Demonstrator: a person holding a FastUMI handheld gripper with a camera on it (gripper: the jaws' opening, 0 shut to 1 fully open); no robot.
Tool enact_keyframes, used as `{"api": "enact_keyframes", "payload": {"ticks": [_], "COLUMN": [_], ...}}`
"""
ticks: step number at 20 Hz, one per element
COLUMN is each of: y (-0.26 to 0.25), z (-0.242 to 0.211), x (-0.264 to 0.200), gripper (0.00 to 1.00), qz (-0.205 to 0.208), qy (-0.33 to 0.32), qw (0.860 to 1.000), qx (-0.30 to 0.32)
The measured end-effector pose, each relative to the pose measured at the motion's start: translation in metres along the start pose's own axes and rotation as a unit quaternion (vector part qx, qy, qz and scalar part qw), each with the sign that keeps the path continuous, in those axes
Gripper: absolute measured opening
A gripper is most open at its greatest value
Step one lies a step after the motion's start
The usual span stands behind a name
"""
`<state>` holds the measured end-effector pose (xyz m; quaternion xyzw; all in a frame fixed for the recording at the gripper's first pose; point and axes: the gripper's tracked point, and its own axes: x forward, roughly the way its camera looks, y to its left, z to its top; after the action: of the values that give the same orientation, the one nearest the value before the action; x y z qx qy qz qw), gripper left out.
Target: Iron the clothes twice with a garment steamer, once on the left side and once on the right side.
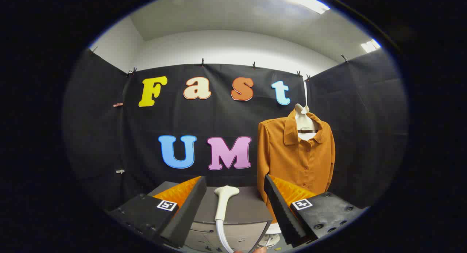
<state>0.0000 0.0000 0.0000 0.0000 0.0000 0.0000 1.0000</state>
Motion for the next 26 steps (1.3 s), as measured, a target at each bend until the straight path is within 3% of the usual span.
{"api": "enact_keyframes", "payload": {"ticks": [20, 26], "y": [0.018, 0.042], "z": [-0.003, -0.066], "x": [-0.023, 0.012], "gripper": [0.98, 0.98], "qz": [0.018, 0.047], "qy": [0.005, 0.102], "qw": [1.0, 0.994], "qx": [0.003, 0.013]}}
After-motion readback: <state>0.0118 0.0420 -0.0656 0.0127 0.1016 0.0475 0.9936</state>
